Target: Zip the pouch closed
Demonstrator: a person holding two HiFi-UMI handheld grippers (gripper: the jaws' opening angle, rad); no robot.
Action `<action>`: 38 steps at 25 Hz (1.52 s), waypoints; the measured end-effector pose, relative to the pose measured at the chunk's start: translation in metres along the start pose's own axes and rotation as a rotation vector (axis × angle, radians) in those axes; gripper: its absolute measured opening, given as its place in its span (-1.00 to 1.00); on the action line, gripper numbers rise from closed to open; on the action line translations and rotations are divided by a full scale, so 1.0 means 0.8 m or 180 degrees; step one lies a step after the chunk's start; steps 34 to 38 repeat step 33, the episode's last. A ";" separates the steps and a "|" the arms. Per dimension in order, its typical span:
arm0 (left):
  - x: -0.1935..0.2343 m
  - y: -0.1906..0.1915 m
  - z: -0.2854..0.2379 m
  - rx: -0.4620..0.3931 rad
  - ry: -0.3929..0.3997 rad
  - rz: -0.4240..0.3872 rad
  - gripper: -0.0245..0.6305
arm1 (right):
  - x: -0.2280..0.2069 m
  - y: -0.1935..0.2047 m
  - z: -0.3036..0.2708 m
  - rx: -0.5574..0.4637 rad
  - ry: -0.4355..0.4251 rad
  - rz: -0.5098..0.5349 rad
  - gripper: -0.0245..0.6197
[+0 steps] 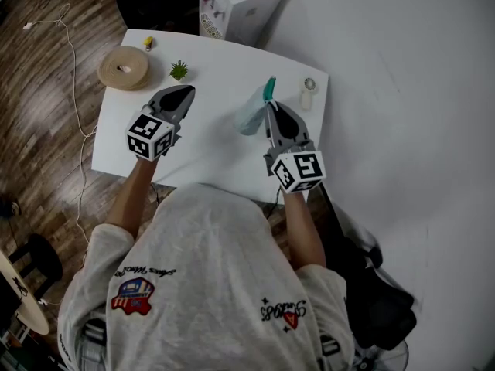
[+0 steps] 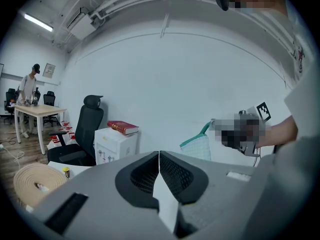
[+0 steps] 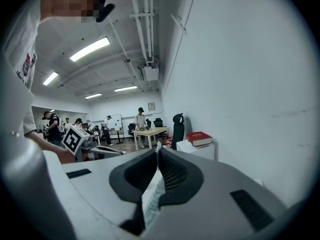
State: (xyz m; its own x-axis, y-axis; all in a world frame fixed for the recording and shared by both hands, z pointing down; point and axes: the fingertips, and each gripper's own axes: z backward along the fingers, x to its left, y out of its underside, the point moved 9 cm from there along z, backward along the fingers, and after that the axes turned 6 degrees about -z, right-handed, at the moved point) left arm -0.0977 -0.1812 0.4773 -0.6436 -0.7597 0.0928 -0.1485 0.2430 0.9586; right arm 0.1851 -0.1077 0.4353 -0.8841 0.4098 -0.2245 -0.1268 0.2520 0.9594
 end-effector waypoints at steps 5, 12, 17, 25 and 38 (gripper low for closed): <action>-0.002 0.002 0.003 0.0006 0.0009 0.0014 -0.90 | 0.003 0.000 0.001 -0.0009 -0.0012 0.0013 -0.87; 0.000 0.003 0.005 0.0022 0.0038 0.0018 -0.90 | 0.007 -0.005 -0.001 -0.0004 0.0000 0.0037 -0.87; 0.002 0.003 0.005 0.0027 0.0055 0.0035 -0.90 | 0.009 -0.005 -0.002 0.0009 -0.0001 0.0042 -0.87; -0.001 0.007 0.000 0.0049 0.0090 0.0055 -0.90 | 0.006 -0.002 -0.001 0.0027 -0.0007 0.0036 -0.87; -0.002 0.010 0.001 0.0093 0.0110 0.0085 -0.90 | 0.010 -0.003 -0.003 0.0062 -0.0011 0.0046 -0.87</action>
